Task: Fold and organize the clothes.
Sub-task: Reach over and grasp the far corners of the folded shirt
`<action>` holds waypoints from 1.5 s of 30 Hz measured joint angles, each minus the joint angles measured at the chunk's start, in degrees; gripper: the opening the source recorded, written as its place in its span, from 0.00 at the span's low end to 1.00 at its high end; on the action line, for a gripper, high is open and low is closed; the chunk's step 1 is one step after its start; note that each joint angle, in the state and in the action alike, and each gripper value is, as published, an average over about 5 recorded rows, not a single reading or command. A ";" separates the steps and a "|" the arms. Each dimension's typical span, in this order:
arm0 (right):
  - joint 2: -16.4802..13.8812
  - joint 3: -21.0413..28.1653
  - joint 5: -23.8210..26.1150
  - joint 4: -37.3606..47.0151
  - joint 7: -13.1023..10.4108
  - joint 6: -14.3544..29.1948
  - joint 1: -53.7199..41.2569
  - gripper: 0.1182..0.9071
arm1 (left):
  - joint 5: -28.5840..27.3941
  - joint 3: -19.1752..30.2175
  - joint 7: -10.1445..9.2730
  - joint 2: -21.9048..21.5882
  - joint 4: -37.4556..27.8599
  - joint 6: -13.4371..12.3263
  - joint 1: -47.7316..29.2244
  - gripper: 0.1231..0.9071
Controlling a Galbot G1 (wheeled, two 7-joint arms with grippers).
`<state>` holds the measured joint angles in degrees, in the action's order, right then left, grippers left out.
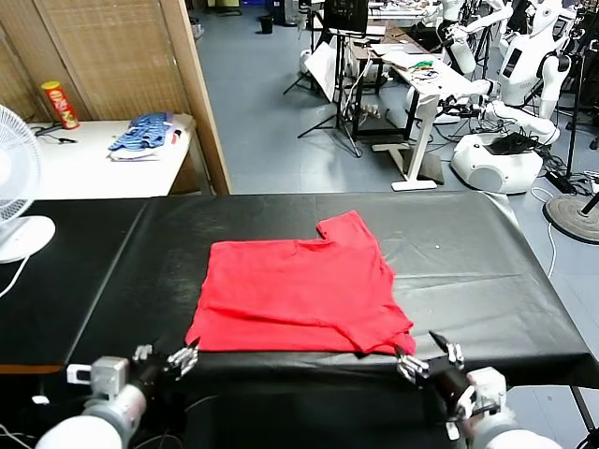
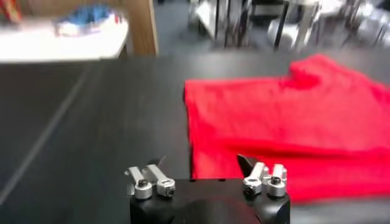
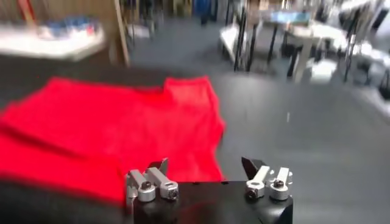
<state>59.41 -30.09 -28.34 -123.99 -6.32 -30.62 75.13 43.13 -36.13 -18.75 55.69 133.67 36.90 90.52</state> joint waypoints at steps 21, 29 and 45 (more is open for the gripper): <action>9.05 26.01 -2.96 56.40 5.11 1.37 -48.98 0.86 | 4.95 18.41 3.68 3.21 -42.81 5.29 -47.67 0.86; 12.55 27.50 -0.04 63.80 6.17 1.67 -52.49 0.86 | 2.99 19.68 7.10 6.50 -51.34 5.32 -50.19 0.86; 15.33 26.55 1.23 67.44 6.82 1.70 -53.31 0.22 | 1.93 20.08 10.25 7.44 -53.96 5.17 -51.31 0.20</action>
<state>74.75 -3.54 -27.11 -56.55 0.50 -28.92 21.81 45.06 -16.05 -8.50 63.12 79.71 42.07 39.21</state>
